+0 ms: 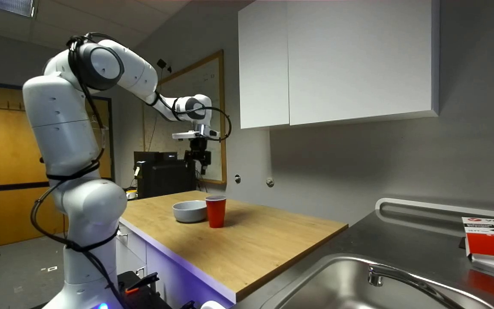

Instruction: Pour the contents from the orange cup into the gray bowl

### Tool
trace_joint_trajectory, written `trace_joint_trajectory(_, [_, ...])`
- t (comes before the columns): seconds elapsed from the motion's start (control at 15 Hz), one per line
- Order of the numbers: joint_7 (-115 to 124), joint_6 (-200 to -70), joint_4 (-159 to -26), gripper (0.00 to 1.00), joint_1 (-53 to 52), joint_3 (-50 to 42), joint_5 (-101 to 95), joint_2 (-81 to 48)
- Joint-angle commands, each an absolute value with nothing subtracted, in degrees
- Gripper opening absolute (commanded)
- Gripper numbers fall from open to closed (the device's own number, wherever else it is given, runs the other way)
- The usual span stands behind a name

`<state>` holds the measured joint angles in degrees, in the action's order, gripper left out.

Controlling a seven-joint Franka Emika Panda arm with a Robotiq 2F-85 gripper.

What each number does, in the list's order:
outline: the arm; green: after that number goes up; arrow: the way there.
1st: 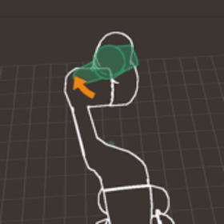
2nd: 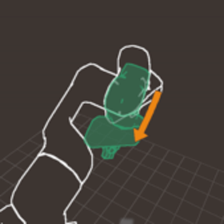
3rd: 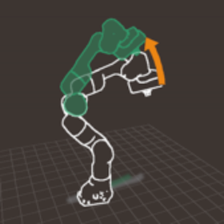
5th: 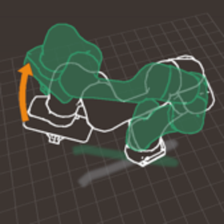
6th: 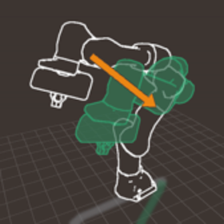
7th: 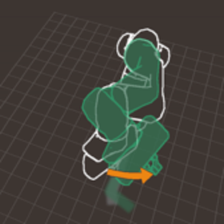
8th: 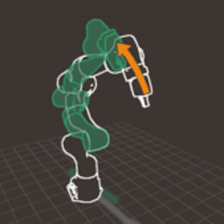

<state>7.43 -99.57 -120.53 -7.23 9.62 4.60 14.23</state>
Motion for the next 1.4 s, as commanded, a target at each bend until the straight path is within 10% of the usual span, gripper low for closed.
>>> trace_joint_trajectory(0.0, [9.17, -101.78, -120.28, 1.0, -5.28, 7.4, 5.1, 13.36])
trace_joint_trajectory(1.33, [9.83, -102.28, -121.07, 1.0, 1.92, -1.27, 10.91, 0.51])
